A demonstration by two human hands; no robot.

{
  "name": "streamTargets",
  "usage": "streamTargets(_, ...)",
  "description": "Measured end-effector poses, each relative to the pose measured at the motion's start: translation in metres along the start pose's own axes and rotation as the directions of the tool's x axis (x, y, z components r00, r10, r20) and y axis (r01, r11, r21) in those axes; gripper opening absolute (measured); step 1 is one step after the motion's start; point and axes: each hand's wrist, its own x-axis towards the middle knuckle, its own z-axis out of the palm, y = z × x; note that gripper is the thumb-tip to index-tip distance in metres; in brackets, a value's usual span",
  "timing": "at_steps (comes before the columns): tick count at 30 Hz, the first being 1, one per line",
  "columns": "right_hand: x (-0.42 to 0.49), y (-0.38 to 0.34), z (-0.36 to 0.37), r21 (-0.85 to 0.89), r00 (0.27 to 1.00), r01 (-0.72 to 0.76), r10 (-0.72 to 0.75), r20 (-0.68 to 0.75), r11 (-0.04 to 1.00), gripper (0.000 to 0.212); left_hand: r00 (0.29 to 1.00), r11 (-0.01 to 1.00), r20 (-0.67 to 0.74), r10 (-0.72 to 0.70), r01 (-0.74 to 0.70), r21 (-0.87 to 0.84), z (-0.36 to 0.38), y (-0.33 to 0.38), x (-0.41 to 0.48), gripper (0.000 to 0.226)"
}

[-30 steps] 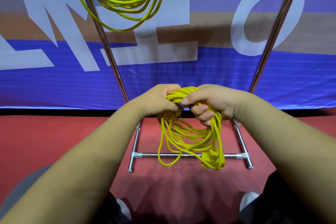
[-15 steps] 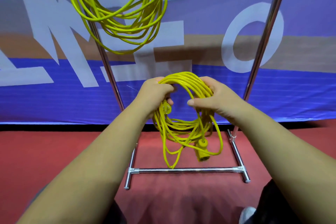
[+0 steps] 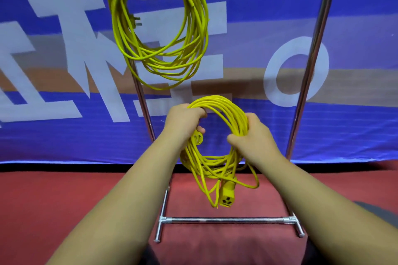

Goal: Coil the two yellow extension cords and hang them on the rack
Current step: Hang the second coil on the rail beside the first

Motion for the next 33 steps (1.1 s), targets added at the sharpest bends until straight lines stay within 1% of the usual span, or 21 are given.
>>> streamTargets(1,0.0,-0.003,-0.004,0.058,0.998,-0.056,0.056,0.002,0.997,0.026,0.999,0.997,0.017,0.034,-0.035,0.065,-0.005,0.003,-0.001,0.012)
streamTargets(2,0.001,-0.006,-0.007,0.155,0.995,-0.096,0.094,0.021,0.983,0.014,0.997,0.989,0.031,0.071,-0.074,0.132,-0.01,0.006,-0.002,0.01)
streamTargets(3,0.001,-0.01,-0.011,0.267,0.991,-0.133,0.121,0.061,0.955,0.006,0.994,0.973,0.042,0.104,-0.11,0.202,-0.014,0.009,-0.003,0.01)
streamTargets(5,0.001,-0.022,-0.021,0.471,0.968,-0.234,0.157,0.197,0.85,0.005,0.984,0.933,0.056,0.166,-0.175,0.314,-0.021,0.014,-0.004,0.008)
streamTargets(6,0.001,-0.027,-0.027,0.527,0.95,-0.28,0.152,0.273,0.803,0.005,0.979,0.915,0.061,0.192,-0.201,0.35,-0.025,0.016,-0.004,0.009)
streamTargets(7,0.002,-0.032,-0.032,0.551,0.936,-0.304,0.136,0.325,0.777,0.004,0.976,0.902,0.064,0.209,-0.217,0.372,-0.028,0.018,-0.004,0.01)
streamTargets(8,0.004,-0.036,-0.038,0.56,0.93,-0.307,0.119,0.347,0.769,0.005,0.974,0.897,0.068,0.217,-0.227,0.38,-0.032,0.019,-0.004,0.009)
streamTargets(10,0.006,-0.043,-0.048,0.563,0.936,-0.271,0.077,0.344,0.781,0.006,0.967,0.89,0.09,0.239,-0.255,0.377,-0.036,0.021,-0.006,0.007)
streamTargets(12,0.007,-0.054,-0.06,0.522,0.954,-0.174,0.012,0.298,0.835,0.011,0.947,0.865,0.122,0.297,-0.321,0.385,-0.038,0.028,-0.009,0.01)
streamTargets(14,0.007,-0.069,-0.075,0.411,0.981,-0.061,-0.022,0.194,0.91,0.018,0.925,0.835,0.155,0.348,-0.381,0.398,-0.038,0.041,-0.011,0.02)
streamTargets(16,0.008,-0.084,-0.091,0.322,0.994,0.01,-0.045,0.1,0.947,0.021,0.913,0.808,0.174,0.37,-0.409,0.425,-0.038,0.057,-0.013,0.022)
streamTargets(17,0.009,-0.091,-0.098,0.299,0.996,0.034,-0.058,0.07,0.954,0.021,0.911,0.811,0.182,0.371,-0.413,0.414,-0.037,0.066,-0.013,0.02)
streamTargets(19,0.013,-0.103,-0.114,0.286,0.996,0.074,-0.083,0.018,0.955,0.02,0.906,0.844,0.208,0.369,-0.42,0.333,-0.033,0.084,-0.013,0.015)
streamTargets(20,0.015,-0.108,-0.122,0.285,0.996,0.09,-0.094,-0.002,0.954,0.018,0.9,0.848,0.214,0.38,-0.432,0.308,-0.03,0.093,-0.012,0.016)
streamTargets(23,0.026,-0.124,-0.148,0.271,0.99,0.138,-0.141,-0.01,0.953,0.012,0.86,0.799,0.238,0.451,-0.508,0.321,-0.019,0.128,-0.012,0.034)
streamTargets(27,0.049,-0.14,-0.183,0.29,0.984,0.164,-0.177,0.019,0.943,0.014,0.802,0.77,0.31,0.511,-0.587,0.249,0.001,0.179,-0.014,0.048)
streamTargets(29,0.061,-0.148,-0.199,0.295,0.981,0.179,-0.192,0.016,0.939,0.013,0.779,0.725,0.324,0.537,-0.622,0.296,0.008,0.201,-0.012,0.043)
streamTargets(31,0.071,-0.156,-0.213,0.275,0.978,0.204,-0.21,-0.008,0.939,0.017,0.771,0.684,0.313,0.555,-0.637,0.356,0.012,0.221,-0.007,0.036)
streamTargets(33,0.081,-0.163,-0.225,0.249,0.973,0.228,-0.229,-0.023,0.941,0.022,0.766,0.704,0.316,0.56,-0.641,0.306,0.015,0.235,-0.002,0.037)
